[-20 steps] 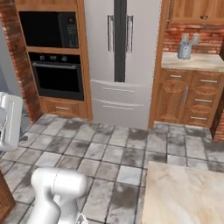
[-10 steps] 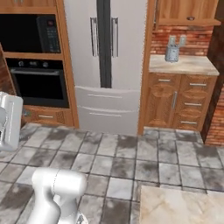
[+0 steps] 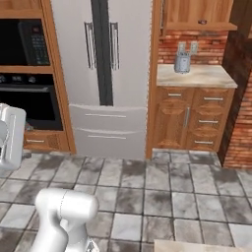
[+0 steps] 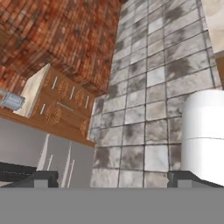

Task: Pick the avocado and bread from the counter and place them on the plate. Then pick the jam from the cabinet and place it next to the plate. Lastly close the cabinet door.

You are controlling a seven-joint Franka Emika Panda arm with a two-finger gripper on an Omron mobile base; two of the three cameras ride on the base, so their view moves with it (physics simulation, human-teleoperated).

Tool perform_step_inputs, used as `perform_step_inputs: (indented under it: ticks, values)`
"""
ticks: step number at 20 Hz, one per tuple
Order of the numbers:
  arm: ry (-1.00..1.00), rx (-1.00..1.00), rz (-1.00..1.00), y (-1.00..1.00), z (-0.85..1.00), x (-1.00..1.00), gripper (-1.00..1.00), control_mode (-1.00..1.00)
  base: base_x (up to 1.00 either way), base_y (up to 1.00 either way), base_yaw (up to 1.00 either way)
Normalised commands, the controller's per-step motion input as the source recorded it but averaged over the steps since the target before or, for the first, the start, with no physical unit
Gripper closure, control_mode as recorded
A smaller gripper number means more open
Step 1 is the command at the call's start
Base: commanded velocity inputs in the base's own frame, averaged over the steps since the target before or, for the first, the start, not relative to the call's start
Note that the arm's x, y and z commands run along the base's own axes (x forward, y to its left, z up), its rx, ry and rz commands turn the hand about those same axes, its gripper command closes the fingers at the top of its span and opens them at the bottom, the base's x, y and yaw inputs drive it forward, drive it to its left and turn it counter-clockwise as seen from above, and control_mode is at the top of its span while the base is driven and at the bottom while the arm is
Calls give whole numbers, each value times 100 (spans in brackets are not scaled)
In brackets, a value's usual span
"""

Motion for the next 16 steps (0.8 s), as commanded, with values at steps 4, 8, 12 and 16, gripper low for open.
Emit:
perform_step_inputs:
  ticks: [4, 8, 12, 16]
  values:
    - [0, 0, 0, 0, 0, 0, -100, 100, 57, 0, -16]
    - [0, 0, 0, 0, 0, 0, -100, 100, 61, 0, -19]
    - [0, 0, 0, 0, 0, 0, -100, 100, 64, -3, -19]
    - [0, 0, 0, 0, 0, 0, -100, 100, 63, -11, -17]
